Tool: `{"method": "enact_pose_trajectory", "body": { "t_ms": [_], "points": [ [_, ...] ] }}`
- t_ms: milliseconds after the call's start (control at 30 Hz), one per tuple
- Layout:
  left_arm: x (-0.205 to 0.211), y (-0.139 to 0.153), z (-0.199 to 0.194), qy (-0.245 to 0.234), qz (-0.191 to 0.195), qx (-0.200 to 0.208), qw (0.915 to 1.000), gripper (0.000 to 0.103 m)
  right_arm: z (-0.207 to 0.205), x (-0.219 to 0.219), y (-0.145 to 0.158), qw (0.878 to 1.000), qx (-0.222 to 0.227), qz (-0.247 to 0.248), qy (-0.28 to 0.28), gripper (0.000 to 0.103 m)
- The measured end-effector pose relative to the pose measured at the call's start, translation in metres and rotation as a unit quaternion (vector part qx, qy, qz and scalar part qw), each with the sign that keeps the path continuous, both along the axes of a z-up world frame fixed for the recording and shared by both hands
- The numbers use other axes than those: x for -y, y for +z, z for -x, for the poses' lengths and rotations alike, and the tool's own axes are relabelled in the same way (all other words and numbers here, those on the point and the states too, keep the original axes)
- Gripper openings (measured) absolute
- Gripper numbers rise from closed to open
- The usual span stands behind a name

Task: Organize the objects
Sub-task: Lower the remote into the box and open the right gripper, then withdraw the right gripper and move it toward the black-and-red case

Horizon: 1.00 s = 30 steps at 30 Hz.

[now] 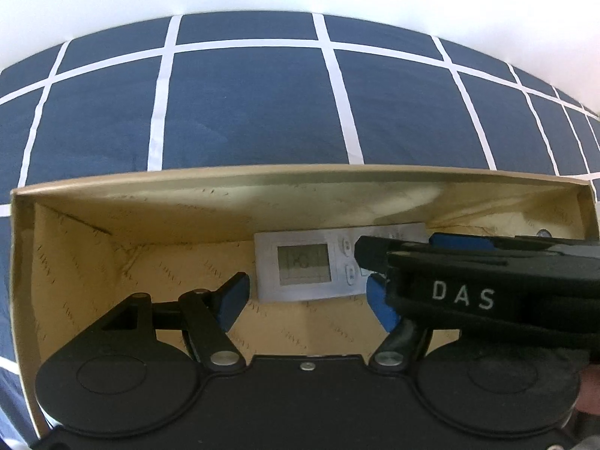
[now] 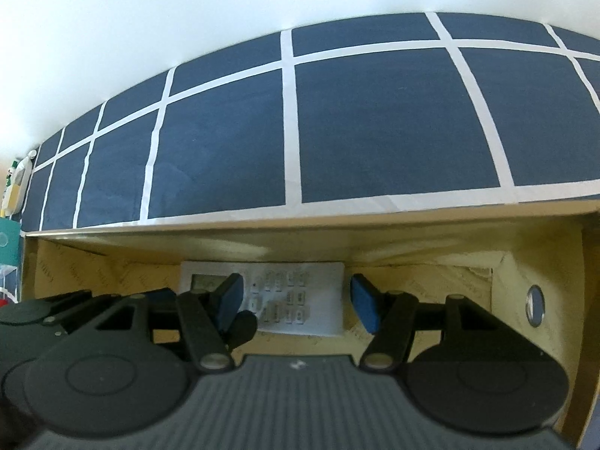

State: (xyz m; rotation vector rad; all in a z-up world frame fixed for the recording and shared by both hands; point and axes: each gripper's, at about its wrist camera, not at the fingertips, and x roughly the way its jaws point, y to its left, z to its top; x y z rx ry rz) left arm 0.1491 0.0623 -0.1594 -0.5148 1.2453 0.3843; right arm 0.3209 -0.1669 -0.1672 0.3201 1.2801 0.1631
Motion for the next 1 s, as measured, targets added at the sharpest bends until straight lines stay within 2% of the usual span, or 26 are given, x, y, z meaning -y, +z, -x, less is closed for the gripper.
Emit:
{"method": "enact_pose_trajectory", "body": {
  "t_ms": [167, 367, 533, 767, 800, 933, 1000],
  "points": [
    [0.006, 0.014, 0.009, 0.002, -0.007, 0.001, 1.0, 0.069, 0.007, 0.002, 0.014, 1.0, 0.009, -0.001, 0.0, 0.063],
    [0.017, 0.039, 0.023, 0.009, -0.017, 0.01, 0.9998, 0.075, 0.021, 0.002, 0.042, 1.0, 0.029, -0.004, 0.006, 0.067],
    [0.024, 0.06, 0.04, 0.025, -0.03, 0.017, 0.9991, 0.083, 0.037, 0.002, 0.064, 0.999, 0.041, -0.002, 0.01, 0.082],
    [0.038, 0.088, 0.061, 0.037, -0.05, 0.024, 0.9978, 0.091, 0.062, 0.017, 0.092, 0.998, 0.061, 0.003, 0.009, 0.092],
    [0.041, 0.092, 0.065, 0.078, -0.054, 0.027, 0.9951, 0.094, 0.066, 0.02, 0.095, 0.998, 0.064, 0.004, 0.008, 0.094],
    [0.056, 0.108, 0.08, 0.081, -0.065, 0.033, 0.9941, 0.096, 0.086, 0.026, 0.114, 0.997, 0.076, 0.007, 0.006, 0.103],
    [0.064, 0.115, 0.088, 0.086, -0.066, 0.038, 0.9935, 0.098, 0.098, 0.027, 0.124, 0.997, 0.081, 0.01, 0.006, 0.103]
  ]
}}
